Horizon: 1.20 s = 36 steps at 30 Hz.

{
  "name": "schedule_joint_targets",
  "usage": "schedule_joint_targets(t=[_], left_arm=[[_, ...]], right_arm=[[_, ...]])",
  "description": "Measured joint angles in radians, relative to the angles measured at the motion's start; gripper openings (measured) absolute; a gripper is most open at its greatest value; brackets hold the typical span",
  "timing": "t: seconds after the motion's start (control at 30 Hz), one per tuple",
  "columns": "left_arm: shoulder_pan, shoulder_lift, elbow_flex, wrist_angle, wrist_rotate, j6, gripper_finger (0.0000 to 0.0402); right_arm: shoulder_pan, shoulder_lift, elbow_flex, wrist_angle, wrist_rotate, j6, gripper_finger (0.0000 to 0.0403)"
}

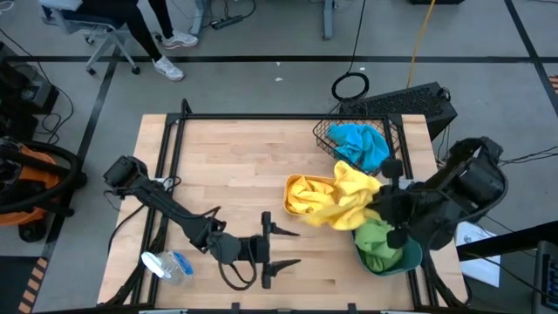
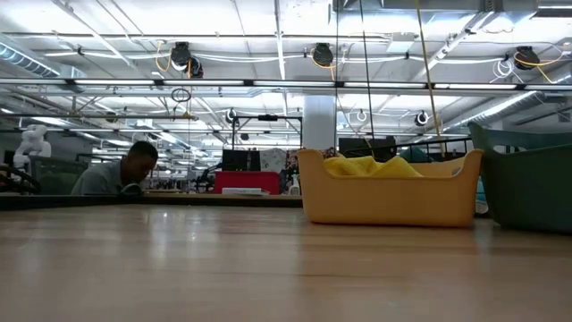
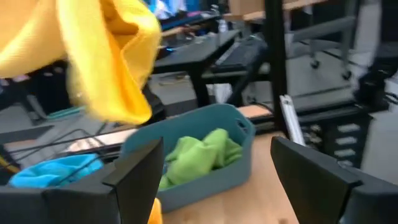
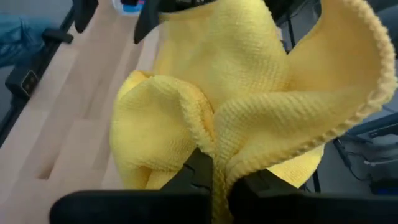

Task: Sort microfiber towel by color & place in baskets
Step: Put the yellow microfiber cloth into the orange bin

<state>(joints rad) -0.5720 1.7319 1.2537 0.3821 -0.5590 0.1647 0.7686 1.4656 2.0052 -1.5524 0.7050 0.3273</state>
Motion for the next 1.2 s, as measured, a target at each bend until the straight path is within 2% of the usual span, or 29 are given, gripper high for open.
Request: schedule_joint_targets(t=[0.17, 0.37, 0.57, 0.7, 0.9, 1.07, 1.2], left_arm=[[0.012, 0.027, 0.0, 0.049, -0.029, 0.001, 0.0302], [0.027, 0.035, 0.0, 0.085, -0.023, 0.035, 0.0302], [0.019, 0.035, 0.0, 0.1, 0.002, 0.088, 0.0302], [0.013, 0.035, 0.0, 0.133, 0.003, 0.105, 0.0302], [0.014, 0.035, 0.0, 0.227, -0.053, 0.168, 0.0302], [0.018, 0.034, 0.0, 0.294, -0.056, 0.279, 0.0302], [0.035, 0.034, 0.0, 0.29, -0.042, 0.32, 0.0302]], right_arm=[[0.025, -0.135, -0.241, 0.221, 0.045, -0.025, 0.0011], [0.031, -0.29, -0.625, 0.746, 0.068, -0.156, 0.0011], [0.029, -0.358, -0.899, 1.173, 0.162, -0.295, 0.0011], [0.029, -0.367, -1.022, 1.467, 0.159, -0.412, 0.0011], [0.014, -0.365, -1.184, 1.857, 0.127, -0.541, 0.0011], [-0.032, -0.358, -1.258, 2.037, 0.001, -0.564, 0.0011], [-0.074, -0.324, -1.268, 2.09, -0.063, -0.564, 0.0011]])
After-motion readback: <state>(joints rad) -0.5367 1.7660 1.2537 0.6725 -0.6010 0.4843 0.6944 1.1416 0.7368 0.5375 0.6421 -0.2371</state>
